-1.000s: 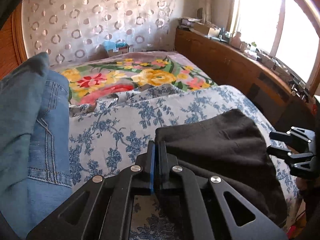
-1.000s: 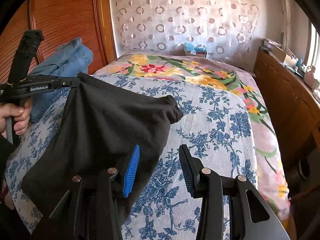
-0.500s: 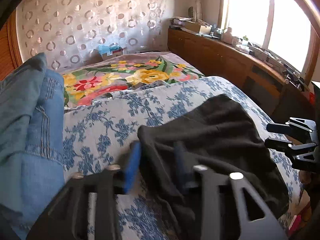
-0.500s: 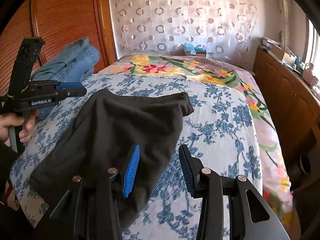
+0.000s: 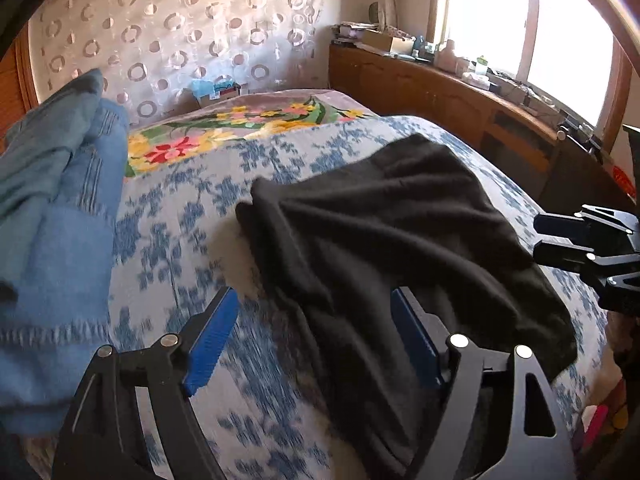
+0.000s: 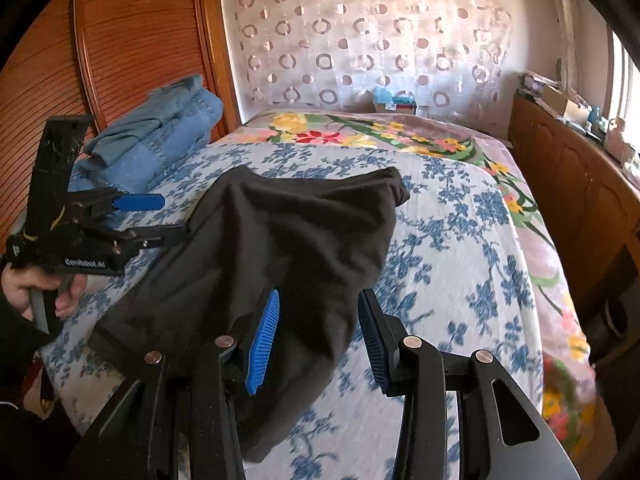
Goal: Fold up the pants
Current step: 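Grasp the pants waistband with the left gripper while the right gripper grasps it too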
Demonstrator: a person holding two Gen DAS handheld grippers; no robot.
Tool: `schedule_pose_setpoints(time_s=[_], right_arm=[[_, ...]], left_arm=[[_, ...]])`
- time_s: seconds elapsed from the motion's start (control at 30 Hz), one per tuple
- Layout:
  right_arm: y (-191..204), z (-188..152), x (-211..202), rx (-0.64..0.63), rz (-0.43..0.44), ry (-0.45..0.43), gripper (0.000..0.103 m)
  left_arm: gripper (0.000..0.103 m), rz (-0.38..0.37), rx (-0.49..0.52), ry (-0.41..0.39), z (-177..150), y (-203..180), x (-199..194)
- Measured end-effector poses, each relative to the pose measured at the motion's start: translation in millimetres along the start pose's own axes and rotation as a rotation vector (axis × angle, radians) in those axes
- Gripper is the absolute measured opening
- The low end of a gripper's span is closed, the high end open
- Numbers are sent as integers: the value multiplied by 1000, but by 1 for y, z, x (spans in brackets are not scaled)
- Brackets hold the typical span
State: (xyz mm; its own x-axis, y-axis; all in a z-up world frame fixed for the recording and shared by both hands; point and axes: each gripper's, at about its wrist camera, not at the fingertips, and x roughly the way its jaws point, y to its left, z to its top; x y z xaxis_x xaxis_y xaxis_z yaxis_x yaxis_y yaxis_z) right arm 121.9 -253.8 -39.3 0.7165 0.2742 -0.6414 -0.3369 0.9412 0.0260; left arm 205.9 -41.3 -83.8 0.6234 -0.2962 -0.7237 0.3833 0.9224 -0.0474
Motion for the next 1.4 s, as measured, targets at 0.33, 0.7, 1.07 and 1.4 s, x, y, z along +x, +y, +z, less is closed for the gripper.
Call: schedule_pose_setpoints(time_s=[0.33,0.7,1.07,1.4], right_arm=[[11,-25,-20,-4,-6,22,43],[21,-42,-36,-4,-5,29,43],[19,-50,-32,9,-4,55,43],[19,-51,-27,14,2,60,43]], left_arm=[[79,-12,2,2,-37,-16,-34],[69,-42,9,11,-73,-31,-63],[42,-52,25,51,-77,-45,-51],[14,-59,23,22,-75,-47,-57]])
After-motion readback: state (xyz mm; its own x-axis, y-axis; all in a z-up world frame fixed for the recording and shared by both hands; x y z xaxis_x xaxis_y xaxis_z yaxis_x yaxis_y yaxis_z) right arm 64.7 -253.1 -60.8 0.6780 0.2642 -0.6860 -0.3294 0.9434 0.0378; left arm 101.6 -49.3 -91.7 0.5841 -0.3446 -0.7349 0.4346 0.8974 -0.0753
